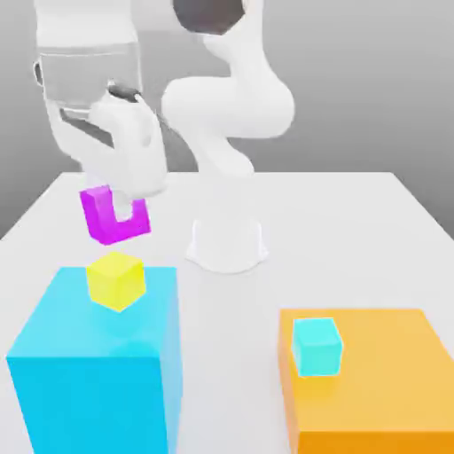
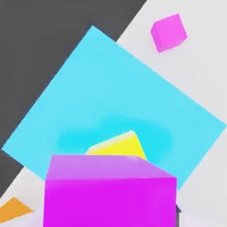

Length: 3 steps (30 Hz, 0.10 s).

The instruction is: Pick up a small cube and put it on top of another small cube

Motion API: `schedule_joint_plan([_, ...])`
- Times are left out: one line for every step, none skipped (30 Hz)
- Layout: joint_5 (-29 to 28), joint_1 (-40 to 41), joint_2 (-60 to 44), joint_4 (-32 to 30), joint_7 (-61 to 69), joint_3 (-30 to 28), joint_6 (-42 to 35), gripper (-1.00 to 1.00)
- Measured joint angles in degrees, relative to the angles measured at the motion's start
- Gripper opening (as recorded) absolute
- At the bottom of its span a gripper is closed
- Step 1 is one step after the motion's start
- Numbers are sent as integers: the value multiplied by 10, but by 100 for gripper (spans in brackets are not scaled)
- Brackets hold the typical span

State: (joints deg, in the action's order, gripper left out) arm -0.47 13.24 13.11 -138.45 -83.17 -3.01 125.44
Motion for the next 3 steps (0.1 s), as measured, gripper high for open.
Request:
schedule_joint_plan([0,0,0,0,0,0,0,100])
schedule_joint_plan([0,0,0,0,0,0,0,100])
schedule_joint_plan([0,0,0,0,0,0,0,100])
